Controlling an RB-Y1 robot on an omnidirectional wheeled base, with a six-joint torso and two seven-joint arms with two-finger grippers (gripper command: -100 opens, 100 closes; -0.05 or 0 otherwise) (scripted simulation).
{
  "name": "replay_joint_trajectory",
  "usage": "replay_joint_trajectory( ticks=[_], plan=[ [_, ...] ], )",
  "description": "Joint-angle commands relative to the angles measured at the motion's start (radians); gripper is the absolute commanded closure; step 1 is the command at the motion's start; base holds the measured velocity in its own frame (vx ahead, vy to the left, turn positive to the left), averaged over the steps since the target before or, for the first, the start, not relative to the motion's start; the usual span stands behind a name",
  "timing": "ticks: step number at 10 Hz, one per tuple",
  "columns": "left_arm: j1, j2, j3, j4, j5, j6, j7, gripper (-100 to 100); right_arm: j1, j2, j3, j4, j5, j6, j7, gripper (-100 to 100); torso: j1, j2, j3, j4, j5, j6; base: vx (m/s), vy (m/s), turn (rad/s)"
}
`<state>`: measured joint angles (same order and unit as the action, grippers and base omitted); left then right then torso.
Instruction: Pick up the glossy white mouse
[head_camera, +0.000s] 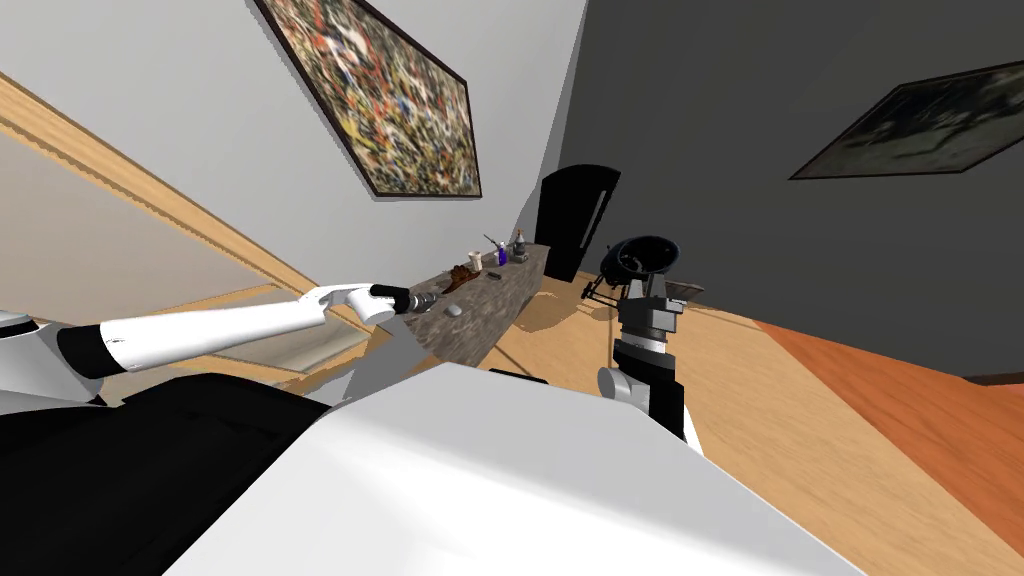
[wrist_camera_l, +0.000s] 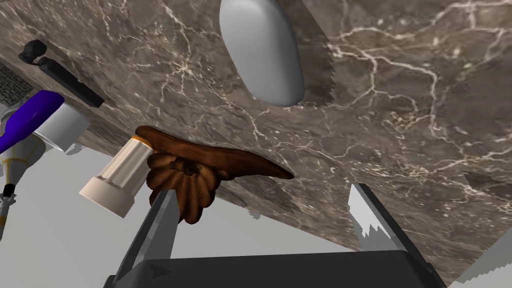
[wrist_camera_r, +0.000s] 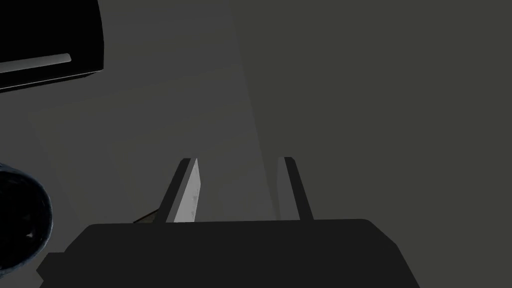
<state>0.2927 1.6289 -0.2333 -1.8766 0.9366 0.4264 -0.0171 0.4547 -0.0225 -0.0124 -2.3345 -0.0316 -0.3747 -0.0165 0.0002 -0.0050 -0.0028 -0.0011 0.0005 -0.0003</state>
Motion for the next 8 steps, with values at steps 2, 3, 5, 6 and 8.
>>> replay_joint_trajectory(
  ticks=[2,3,5,6,8],
  plan=[
    [0.010,0.042,-0.027,0.026,0.041,0.041,-0.020,-100,0.000,0.000,0.000,0.000,0.000,0.000,0.000,0,0.000,-0.001,-0.001,0.000,0.000,0.001,0.073,0.019,-0.208],
    [0.023,0.059,-0.044,0.040,0.056,0.065,-0.031,-100,0.000,0.000,0.000,0.000,0.000,0.000,0.000,0,0.000,-0.001,0.000,0.000,0.000,-0.001,0.067,0.004,-0.163],
    [0.037,0.072,-0.062,0.051,0.070,0.086,-0.040,-100,0.000,0.000,0.000,0.000,0.000,0.000,0.000,0,-0.001,-0.002,-0.001,-0.001,0.000,0.000,0.084,0.007,-0.172],
    [0.051,0.079,-0.080,0.060,0.081,0.104,-0.049,-100,0.000,0.000,0.000,0.000,0.000,0.000,0.000,0,-0.001,-0.001,-0.001,0.000,0.000,-0.001,0.061,0.009,-0.127],
    [0.080,0.081,-0.117,0.070,0.100,0.133,-0.064,-100,0.000,0.000,0.000,0.000,0.000,0.000,0.000,0,-0.001,-0.003,-0.002,-0.001,0.000,0.000,0.121,0.004,-0.230]
  ],
)
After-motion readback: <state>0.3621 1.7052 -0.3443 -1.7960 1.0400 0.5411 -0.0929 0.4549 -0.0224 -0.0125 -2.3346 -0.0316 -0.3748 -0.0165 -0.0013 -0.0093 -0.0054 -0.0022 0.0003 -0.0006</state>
